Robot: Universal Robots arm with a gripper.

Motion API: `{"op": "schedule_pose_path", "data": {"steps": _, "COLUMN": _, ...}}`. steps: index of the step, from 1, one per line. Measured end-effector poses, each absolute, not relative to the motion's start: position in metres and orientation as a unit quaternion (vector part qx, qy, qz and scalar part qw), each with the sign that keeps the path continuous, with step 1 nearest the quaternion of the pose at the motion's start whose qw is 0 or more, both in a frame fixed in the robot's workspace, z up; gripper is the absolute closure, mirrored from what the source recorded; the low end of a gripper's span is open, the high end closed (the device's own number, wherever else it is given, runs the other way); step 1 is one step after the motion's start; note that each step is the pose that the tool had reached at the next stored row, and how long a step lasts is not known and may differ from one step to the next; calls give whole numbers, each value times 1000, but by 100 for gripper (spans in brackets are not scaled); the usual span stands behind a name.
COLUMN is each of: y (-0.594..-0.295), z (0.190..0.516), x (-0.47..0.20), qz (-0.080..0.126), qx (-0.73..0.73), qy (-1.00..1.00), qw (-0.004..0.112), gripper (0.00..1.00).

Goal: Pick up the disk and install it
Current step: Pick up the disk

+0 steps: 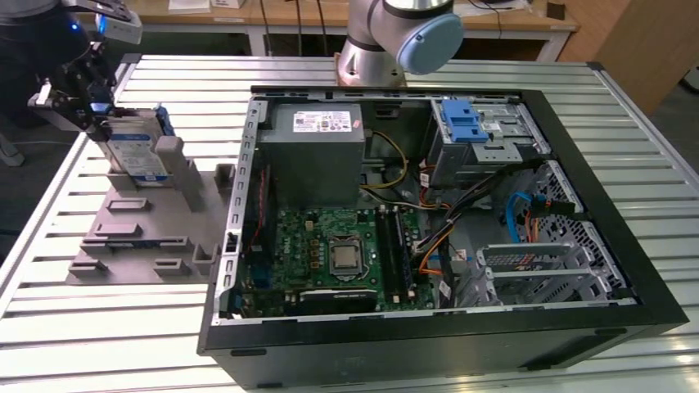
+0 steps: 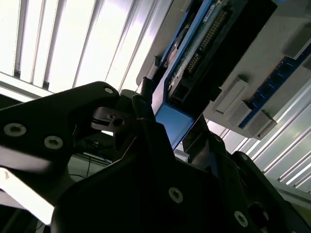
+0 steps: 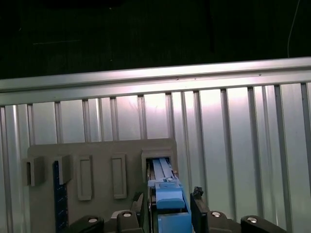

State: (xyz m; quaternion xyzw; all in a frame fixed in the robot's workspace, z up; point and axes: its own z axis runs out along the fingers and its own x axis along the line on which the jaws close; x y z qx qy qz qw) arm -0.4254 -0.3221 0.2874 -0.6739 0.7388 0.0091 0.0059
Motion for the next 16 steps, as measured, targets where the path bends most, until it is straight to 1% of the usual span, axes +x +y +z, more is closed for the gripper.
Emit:
{"op": "schedule_pose_path", "data": {"steps": 1, "y": -322, "z": 287, "x": -425, "qz": 9, "qx": -674, "qy": 739, "qw": 6, "gripper": 50}}
{"op": "schedule_pose_path", "data": {"steps": 2, "y": -322, "z": 287, "x": -425, "qz": 9, "qx": -674, "qy": 739, "qw": 6, "gripper": 56}}
{"op": "schedule_pose_path", "data": {"steps": 3, "y": -322, "z": 287, "x": -425, "qz": 9, "qx": -674, "qy": 739, "qw": 6, "gripper": 56}}
{"op": "schedule_pose_path", "data": {"steps": 4, "y": -322, "z": 287, "x": -425, "qz": 9, "qx": -674, "qy": 739, "qw": 6, "gripper": 62}}
{"op": "schedule_pose_path", "data": {"steps": 5, "y": -322, "z": 288, "x": -425, "qz": 8, "qx": -674, "qy": 739, "qw": 5, "gripper": 63}}
{"op": "schedule_pose_path", "data": {"steps": 16, "y": -323, "z": 288, "x": -425, "qz": 7, "qx": -694, "qy": 720, "qw": 3, "gripper": 63}}
